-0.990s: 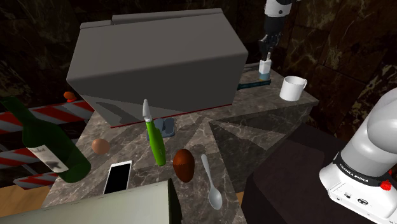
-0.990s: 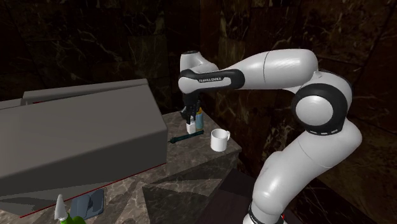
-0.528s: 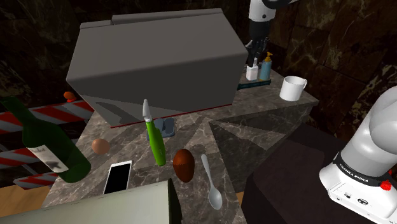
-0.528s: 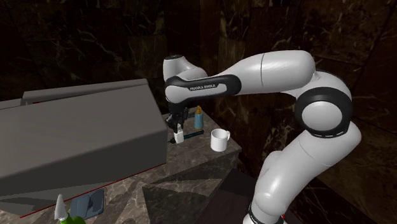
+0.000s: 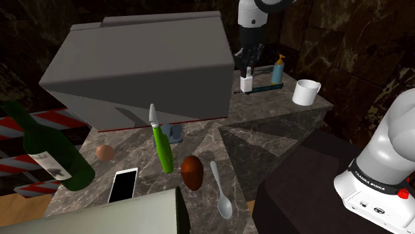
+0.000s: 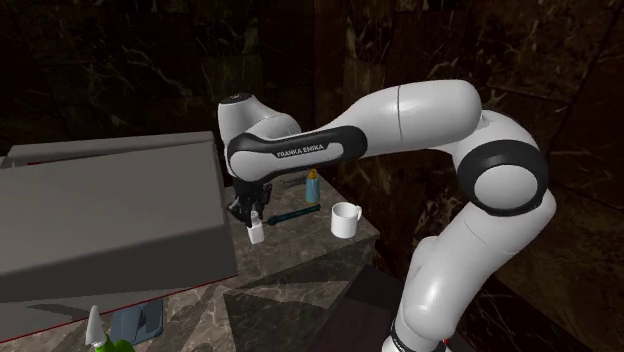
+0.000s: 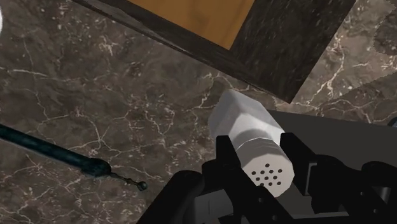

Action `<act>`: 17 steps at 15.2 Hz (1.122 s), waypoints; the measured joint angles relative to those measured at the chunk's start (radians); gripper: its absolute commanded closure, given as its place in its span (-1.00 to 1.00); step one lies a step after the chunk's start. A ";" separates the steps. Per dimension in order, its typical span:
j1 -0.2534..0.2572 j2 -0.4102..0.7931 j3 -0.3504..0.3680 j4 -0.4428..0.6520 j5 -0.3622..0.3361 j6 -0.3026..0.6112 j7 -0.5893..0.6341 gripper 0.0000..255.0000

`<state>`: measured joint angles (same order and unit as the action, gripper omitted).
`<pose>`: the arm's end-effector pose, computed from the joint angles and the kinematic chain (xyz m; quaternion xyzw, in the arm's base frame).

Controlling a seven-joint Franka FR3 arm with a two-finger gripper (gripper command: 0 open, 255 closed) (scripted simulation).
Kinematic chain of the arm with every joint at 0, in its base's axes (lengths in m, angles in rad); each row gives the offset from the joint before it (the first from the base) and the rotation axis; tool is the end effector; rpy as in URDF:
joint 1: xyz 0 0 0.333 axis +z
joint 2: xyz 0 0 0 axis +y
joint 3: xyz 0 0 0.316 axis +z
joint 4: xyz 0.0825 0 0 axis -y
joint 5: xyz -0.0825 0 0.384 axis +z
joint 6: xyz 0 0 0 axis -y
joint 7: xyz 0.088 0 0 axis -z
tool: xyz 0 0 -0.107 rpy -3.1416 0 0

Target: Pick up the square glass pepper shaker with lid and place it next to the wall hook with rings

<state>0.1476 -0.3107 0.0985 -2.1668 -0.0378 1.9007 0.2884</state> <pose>0.4523 0.1145 0.5266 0.9991 -0.0174 0.0294 0.0263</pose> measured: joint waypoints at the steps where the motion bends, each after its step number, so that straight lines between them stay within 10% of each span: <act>1: 0.008 0.009 0.014 0.011 0.003 -0.004 0.020 1.00; 17: 0.156 0.354 0.238 0.403 -0.058 -0.078 0.408 1.00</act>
<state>0.3036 0.0428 0.3369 -1.7633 -0.0954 1.8226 0.6959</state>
